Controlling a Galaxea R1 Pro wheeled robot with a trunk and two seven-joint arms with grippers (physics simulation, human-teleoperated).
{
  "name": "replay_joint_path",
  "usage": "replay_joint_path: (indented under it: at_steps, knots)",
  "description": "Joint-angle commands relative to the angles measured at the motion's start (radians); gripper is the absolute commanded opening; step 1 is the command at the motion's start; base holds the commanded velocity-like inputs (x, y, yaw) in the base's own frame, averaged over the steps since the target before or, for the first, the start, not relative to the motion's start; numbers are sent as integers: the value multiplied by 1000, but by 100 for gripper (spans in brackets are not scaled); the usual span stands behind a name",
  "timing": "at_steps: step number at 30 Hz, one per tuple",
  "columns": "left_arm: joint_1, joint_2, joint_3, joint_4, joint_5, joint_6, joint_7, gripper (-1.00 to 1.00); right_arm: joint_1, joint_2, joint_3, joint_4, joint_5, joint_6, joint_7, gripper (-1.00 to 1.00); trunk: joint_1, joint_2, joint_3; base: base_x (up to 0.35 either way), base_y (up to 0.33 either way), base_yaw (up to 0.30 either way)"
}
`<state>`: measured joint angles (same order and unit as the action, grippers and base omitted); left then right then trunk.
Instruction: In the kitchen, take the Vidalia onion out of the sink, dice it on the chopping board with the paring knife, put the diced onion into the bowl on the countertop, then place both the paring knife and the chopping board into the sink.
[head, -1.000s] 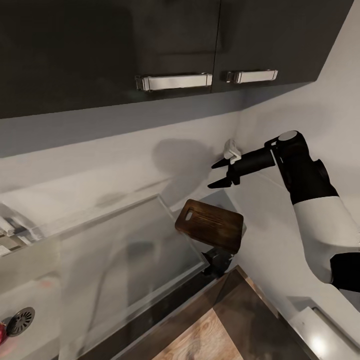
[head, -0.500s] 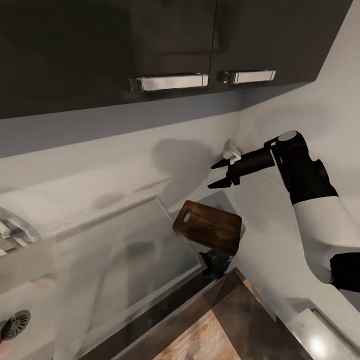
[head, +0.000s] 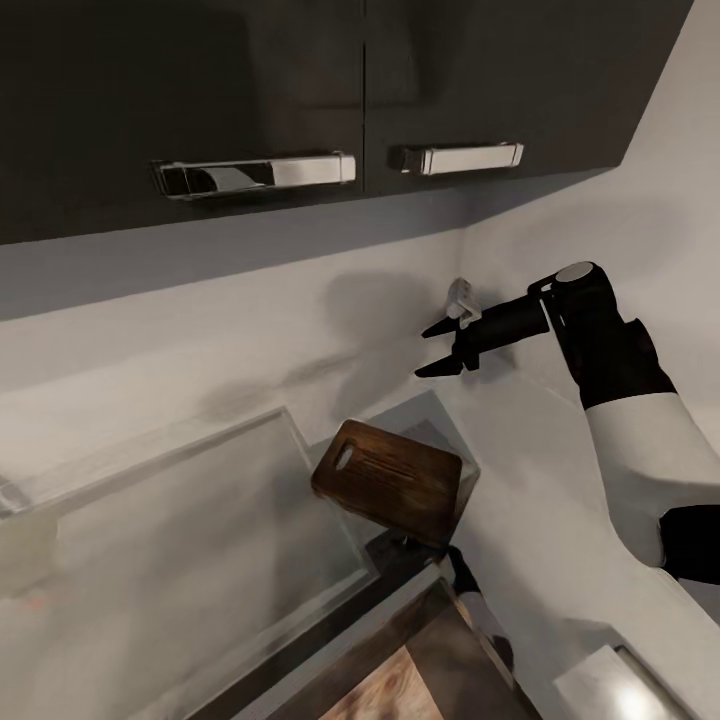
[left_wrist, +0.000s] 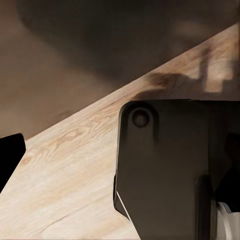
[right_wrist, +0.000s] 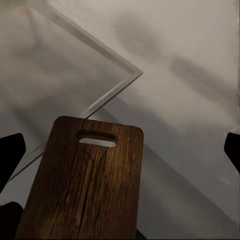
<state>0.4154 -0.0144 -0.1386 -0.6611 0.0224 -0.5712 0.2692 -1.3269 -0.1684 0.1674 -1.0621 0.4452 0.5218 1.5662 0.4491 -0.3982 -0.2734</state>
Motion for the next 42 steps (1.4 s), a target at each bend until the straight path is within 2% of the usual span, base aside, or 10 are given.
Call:
replay_joint_path:
  at_steps: [1, 13, 16, 42]
  knots:
    - [0, 1, -4, -2, 2, -1, 7, 100, -1, -1, 1, -1, 4, 11, 5, 100, 1, -2, -2, 162, -158, 0]
    - [0, 1, -4, -2, 2, -1, 7, 100, -1, 19, 2, -2, 4, 9, 5, 100, 1, -2, -2, 27, -39, 0]
    - [0, 1, -4, -2, 2, -1, 7, 100, -1, 23, 14, -1, 4, 9, 5, 100, 1, -2, -2, 0, 0, 0]
    - [0, 1, -4, -2, 2, -2, 7, 100, 4, 24, 18, 1, 4, 10, 5, 100, 1, -2, -2, 0, 0, 0]
